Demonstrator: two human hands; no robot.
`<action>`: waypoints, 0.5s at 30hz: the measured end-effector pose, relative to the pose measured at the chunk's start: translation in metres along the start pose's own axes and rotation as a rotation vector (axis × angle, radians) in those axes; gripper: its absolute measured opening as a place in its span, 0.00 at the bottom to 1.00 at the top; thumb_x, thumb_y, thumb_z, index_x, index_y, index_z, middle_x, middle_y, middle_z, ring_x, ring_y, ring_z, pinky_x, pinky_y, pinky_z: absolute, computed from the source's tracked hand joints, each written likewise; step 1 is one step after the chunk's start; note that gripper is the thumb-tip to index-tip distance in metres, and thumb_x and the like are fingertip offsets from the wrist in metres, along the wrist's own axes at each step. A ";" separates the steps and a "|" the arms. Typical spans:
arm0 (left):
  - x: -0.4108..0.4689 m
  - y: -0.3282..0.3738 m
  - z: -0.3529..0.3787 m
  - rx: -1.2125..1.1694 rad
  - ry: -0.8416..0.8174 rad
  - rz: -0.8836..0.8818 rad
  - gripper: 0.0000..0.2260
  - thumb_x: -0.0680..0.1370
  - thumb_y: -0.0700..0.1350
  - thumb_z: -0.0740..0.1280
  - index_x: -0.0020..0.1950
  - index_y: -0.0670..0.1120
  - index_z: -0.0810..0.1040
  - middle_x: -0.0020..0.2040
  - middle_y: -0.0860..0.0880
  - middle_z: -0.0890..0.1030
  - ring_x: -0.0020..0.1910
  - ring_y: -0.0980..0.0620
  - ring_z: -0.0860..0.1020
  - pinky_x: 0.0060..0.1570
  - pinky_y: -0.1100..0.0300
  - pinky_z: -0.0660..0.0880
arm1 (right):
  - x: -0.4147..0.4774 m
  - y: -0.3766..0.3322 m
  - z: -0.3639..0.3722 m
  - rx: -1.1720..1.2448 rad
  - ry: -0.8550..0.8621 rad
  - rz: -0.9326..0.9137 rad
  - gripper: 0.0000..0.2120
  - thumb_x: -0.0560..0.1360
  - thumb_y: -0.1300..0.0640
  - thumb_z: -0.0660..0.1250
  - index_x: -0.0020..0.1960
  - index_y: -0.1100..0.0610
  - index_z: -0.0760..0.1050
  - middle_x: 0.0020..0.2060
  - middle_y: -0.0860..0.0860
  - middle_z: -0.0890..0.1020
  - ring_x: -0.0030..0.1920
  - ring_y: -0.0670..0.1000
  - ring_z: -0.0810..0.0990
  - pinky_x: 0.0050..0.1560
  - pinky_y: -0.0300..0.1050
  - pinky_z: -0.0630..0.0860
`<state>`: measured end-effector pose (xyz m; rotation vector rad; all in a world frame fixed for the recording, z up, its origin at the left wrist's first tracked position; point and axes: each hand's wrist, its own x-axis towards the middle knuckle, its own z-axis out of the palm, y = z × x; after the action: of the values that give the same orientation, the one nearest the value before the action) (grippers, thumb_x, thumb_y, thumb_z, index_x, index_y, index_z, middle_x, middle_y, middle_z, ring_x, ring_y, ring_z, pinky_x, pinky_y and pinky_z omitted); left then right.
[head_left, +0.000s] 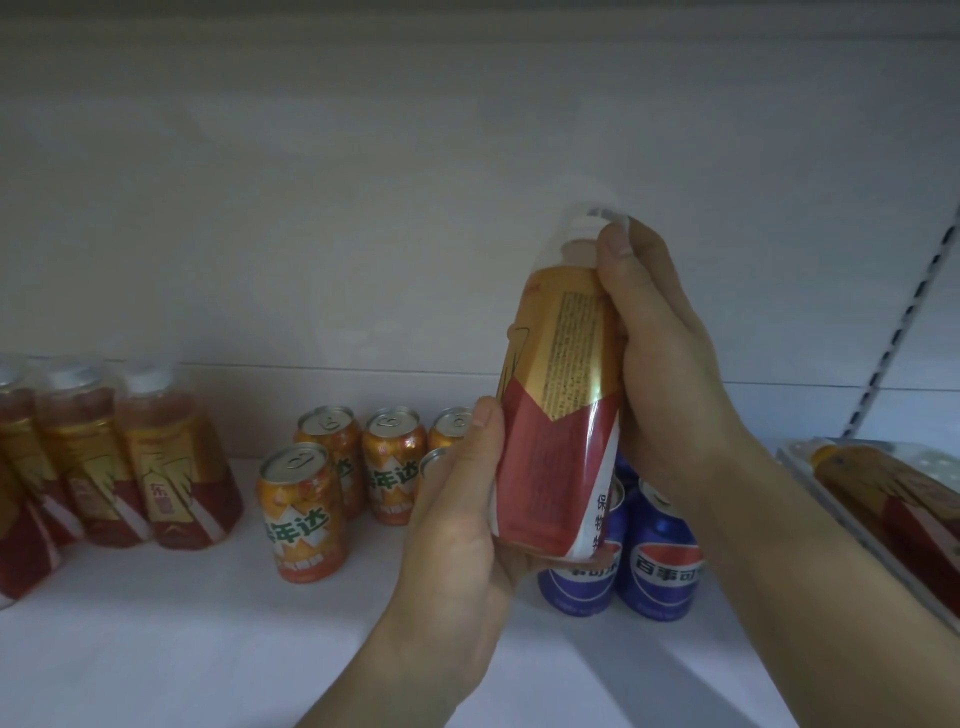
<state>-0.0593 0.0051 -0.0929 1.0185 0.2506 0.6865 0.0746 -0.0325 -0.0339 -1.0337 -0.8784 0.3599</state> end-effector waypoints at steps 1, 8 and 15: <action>0.001 0.000 0.001 -0.015 0.002 -0.003 0.20 0.76 0.63 0.66 0.59 0.51 0.84 0.56 0.40 0.85 0.53 0.40 0.85 0.57 0.30 0.75 | 0.001 0.001 0.000 0.008 -0.004 0.004 0.23 0.77 0.39 0.65 0.70 0.45 0.73 0.60 0.55 0.83 0.58 0.58 0.85 0.60 0.64 0.82; 0.004 0.000 -0.001 -0.135 -0.107 -0.179 0.27 0.78 0.63 0.58 0.56 0.44 0.86 0.53 0.36 0.85 0.48 0.39 0.85 0.37 0.49 0.84 | -0.001 0.000 0.000 0.096 -0.008 0.088 0.27 0.76 0.37 0.66 0.71 0.49 0.74 0.60 0.60 0.84 0.55 0.63 0.86 0.53 0.64 0.84; -0.001 0.006 0.007 0.288 -0.001 0.097 0.14 0.67 0.66 0.62 0.43 0.66 0.85 0.45 0.53 0.88 0.45 0.54 0.87 0.47 0.49 0.83 | -0.004 -0.009 0.001 -0.140 0.049 -0.027 0.17 0.82 0.43 0.62 0.68 0.47 0.74 0.48 0.42 0.85 0.44 0.43 0.86 0.42 0.38 0.82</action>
<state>-0.0593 0.0015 -0.0841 1.3129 0.3061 0.7516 0.0706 -0.0389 -0.0278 -1.1541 -0.8825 0.2522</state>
